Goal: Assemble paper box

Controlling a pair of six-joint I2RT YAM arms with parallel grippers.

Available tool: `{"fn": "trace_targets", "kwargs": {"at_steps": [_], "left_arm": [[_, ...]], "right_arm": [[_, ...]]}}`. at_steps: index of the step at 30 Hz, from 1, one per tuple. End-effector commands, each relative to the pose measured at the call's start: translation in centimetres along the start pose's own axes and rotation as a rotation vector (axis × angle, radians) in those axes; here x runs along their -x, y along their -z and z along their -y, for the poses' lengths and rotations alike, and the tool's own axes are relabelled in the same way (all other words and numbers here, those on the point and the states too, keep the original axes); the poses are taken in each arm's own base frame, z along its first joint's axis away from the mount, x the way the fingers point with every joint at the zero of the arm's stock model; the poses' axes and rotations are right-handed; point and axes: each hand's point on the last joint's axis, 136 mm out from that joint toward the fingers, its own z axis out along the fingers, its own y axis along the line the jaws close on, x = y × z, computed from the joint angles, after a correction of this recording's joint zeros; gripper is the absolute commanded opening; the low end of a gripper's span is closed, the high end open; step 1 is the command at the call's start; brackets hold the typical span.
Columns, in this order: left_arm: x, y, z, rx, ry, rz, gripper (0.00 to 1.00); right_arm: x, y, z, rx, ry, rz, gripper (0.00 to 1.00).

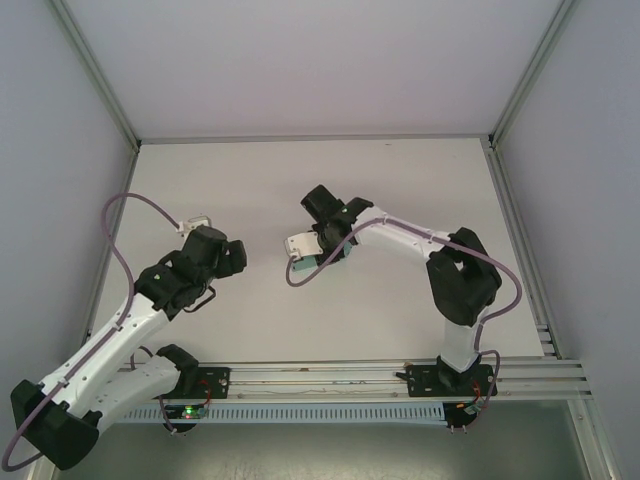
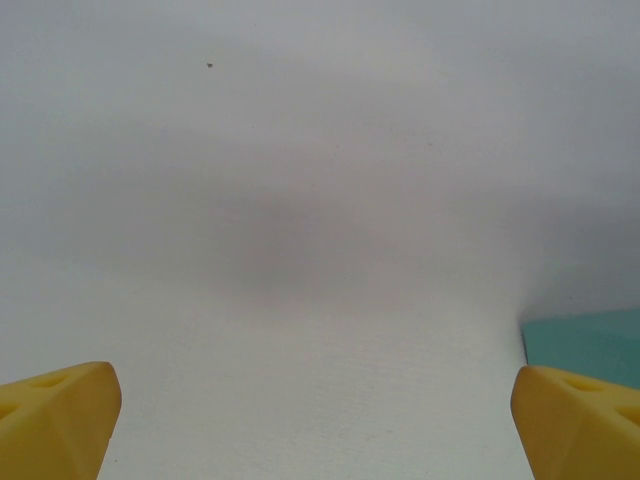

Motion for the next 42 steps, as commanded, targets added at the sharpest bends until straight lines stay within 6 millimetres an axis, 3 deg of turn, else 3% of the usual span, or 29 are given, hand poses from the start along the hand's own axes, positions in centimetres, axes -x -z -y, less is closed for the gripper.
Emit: {"fn": "trace_targets", "kwargs": {"at_steps": [1, 4, 8, 9, 13, 16, 23, 26, 29, 31, 34, 35, 38, 40, 42], "left_arm": [[0.0, 0.1, -1.4, 0.05, 0.024, 0.027, 1.0], [0.1, -0.4, -1.3, 0.043, 0.036, 0.046, 1.0], [0.7, -0.9, -1.6, 0.084, 0.031, 0.068, 1.0], [0.9, -1.0, -1.5, 0.09, 0.025, 0.071, 1.0], [1.7, -1.2, -1.0, 0.084, 0.015, 0.09, 1.0], [2.4, -1.2, -0.4, 0.066, 0.011, 0.108, 1.0], [3.8, -1.7, 0.2, 0.061, -0.025, 0.131, 1.0], [4.7, -2.6, -1.5, 0.134, -0.042, 0.162, 1.0], [6.1, -4.9, -5.8, 0.272, -0.008, 0.228, 1.0], [7.0, -7.3, -8.6, 0.33, -0.009, 0.295, 1.0], [6.9, -10.7, -11.2, 0.391, -0.044, 0.344, 1.0], [6.6, -11.8, -11.3, 0.378, -0.058, 0.336, 1.0], [6.4, -14.4, -9.9, 0.3, -0.116, 0.274, 1.0], [7.8, -15.0, -9.5, 0.284, -0.134, 0.329, 1.0], [8.1, -15.5, -8.8, 0.235, -0.156, 0.404, 1.0]], "right_arm": [[-1.6, 0.8, 5.3, -0.354, -0.106, -0.102, 0.42], [-2.6, 1.3, 8.3, -0.637, -0.163, -0.139, 0.43], [-4.6, -0.8, 8.3, -0.699, -0.177, -0.252, 0.48], [-5.0, -1.3, 8.0, -0.694, -0.179, -0.274, 0.54], [-4.3, -2.3, 5.2, -0.618, -0.172, -0.257, 0.78], [-3.2, -1.6, 2.8, -0.547, -0.146, -0.226, 0.98], [-0.7, 1.5, -4.9, -0.197, -0.176, -0.079, 0.98], [-1.4, 3.9, -3.7, -0.313, -0.28, -0.015, 0.98], [-5.9, 7.9, 0.8, -0.559, -0.648, 0.109, 0.98], [-11.8, 10.9, 3.3, -0.728, -0.984, 0.232, 0.98], [-20.5, 13.6, 3.3, -0.958, -1.281, 0.326, 0.98], [-22.3, 13.8, 2.7, -1.009, -1.322, 0.343, 0.98], [-25.6, 13.8, 0.9, -1.154, -1.354, 0.402, 0.98], [-26.5, 13.6, 0.0, -1.253, -1.339, 0.472, 0.98], [-27.4, 11.3, 0.1, -1.226, -1.361, 0.44, 0.98]]}}
